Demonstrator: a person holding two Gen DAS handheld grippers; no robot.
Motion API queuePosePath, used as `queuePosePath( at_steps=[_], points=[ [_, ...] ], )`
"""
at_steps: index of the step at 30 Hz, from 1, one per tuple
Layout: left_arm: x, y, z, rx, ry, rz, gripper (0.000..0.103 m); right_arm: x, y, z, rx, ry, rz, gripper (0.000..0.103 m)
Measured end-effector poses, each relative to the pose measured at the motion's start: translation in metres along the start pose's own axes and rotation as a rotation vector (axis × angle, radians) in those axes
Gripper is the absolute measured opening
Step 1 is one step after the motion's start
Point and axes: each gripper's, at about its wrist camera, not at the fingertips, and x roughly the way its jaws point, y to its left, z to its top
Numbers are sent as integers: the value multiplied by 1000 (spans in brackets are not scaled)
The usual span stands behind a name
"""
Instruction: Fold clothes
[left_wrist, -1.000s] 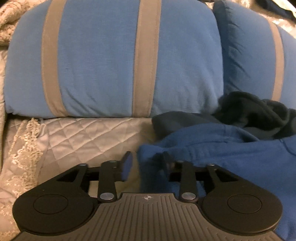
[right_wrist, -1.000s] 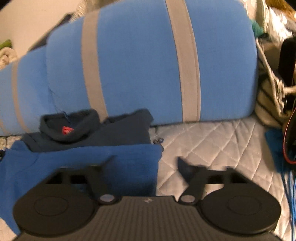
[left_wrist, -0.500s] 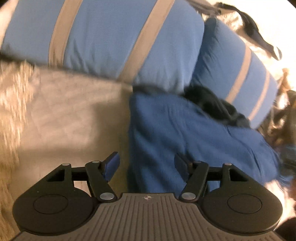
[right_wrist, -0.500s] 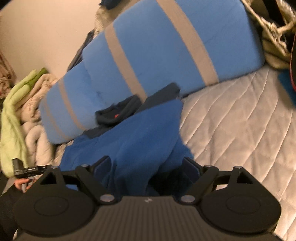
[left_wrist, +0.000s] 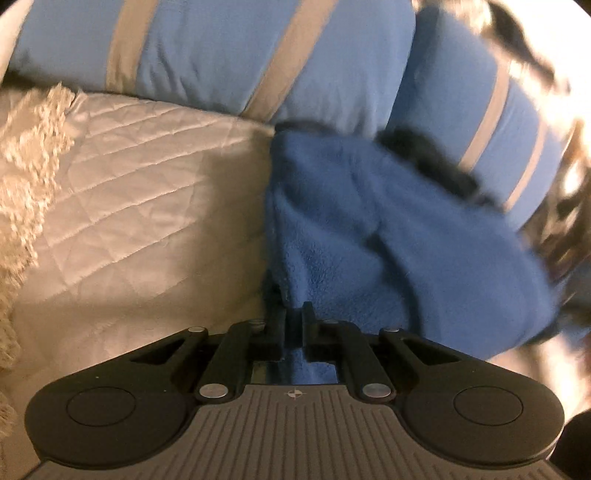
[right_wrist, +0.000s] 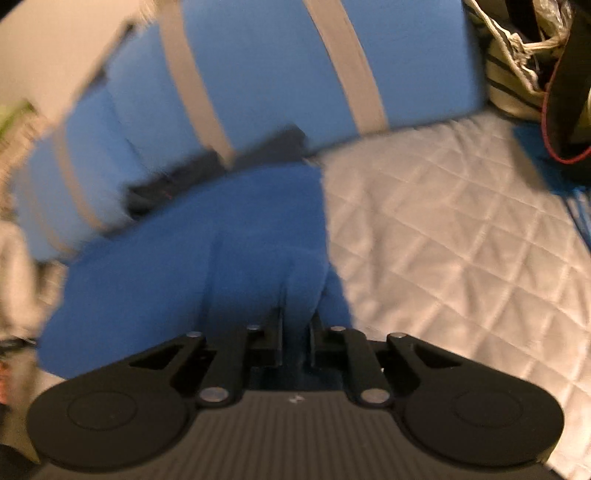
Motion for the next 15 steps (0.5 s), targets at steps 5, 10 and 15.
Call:
queuePosePath(
  at_steps=[5,10,15],
  points=[
    [-4,-18,-3,55,-3,122,32,-3,49,-12,-268,-39,-280,76],
    [-37,-14,-3,45,-79,152,57,-39,81,-24,-455,-144,-409,96],
    [-65,-18,-2,64,-110,165,72,-75,103,-28,-536,-222,-422,101]
  ],
)
